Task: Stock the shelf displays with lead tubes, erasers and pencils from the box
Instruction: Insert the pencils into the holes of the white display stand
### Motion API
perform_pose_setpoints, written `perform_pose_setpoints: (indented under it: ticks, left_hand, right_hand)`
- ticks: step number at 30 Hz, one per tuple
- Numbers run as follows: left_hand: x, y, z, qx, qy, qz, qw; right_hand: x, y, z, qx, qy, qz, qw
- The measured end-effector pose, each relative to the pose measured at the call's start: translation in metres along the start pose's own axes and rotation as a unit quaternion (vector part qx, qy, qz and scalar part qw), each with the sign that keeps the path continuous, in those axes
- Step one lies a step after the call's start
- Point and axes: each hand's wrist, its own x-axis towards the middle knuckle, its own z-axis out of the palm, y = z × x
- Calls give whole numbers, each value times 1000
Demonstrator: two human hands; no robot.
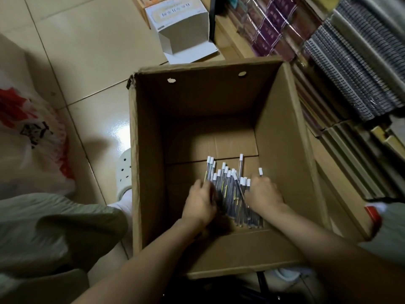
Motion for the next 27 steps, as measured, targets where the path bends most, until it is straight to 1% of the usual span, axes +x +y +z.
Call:
perform_pose_setpoints:
  ticks: [1, 2, 4, 6, 9, 11, 13, 16, 17, 19, 21, 23, 25, 27]
  left_hand:
    - [7, 3, -2, -35, 34, -27, 998]
    - [14, 5, -4, -66, 52, -60, 995]
    - [26, 8, -5, -103, 56, -115, 986]
    - [34, 6, -1, -113, 49, -129, 984]
    - [39, 2, 2, -164, 49, -133, 976]
    - [43, 1, 2, -183, 41, -120, 975]
    - [47, 0, -1, -165, 29, -100, 981]
    - [52, 1, -3, -140, 12, -84, 987]
    - [54, 1, -5, -138, 5, -83, 987]
    - [61, 0, -13, -135, -28, -89, 986]
    - [68, 0, -20, -138, -62, -104, 983]
    - [69, 3, -22, -146, -65, -114, 980]
    - [66, 7, -19, -173, -43, -120, 977]
    - [58, 9, -12, -198, 2, -121, 973]
  right_hand:
    - [-2, -1, -2, -8, -16, 12, 1000]
    - [-3, -2, -2, -5, -38, 25, 999]
    - [-5, -5, 3, 32, -70, 54, 996]
    - [-4, -9, 10, 72, -76, 83, 991]
    - [2, -13, 17, 80, -59, 113, 989]
    - [5, -11, 20, 89, -49, 104, 989]
    - [6, -8, 21, 55, -40, 75, 995]
    - [3, -4, 24, -87, -34, 27, 995]
    - [3, -4, 24, -114, -38, 22, 993]
    - [3, -8, 24, -121, -57, 31, 990]
    - [4, -14, 22, -83, -75, 54, 992]
    - [3, -17, 22, -18, -85, 69, 994]
    - [0, -15, 22, 49, -73, 73, 993]
    - [0, -10, 21, 83, -53, 64, 993]
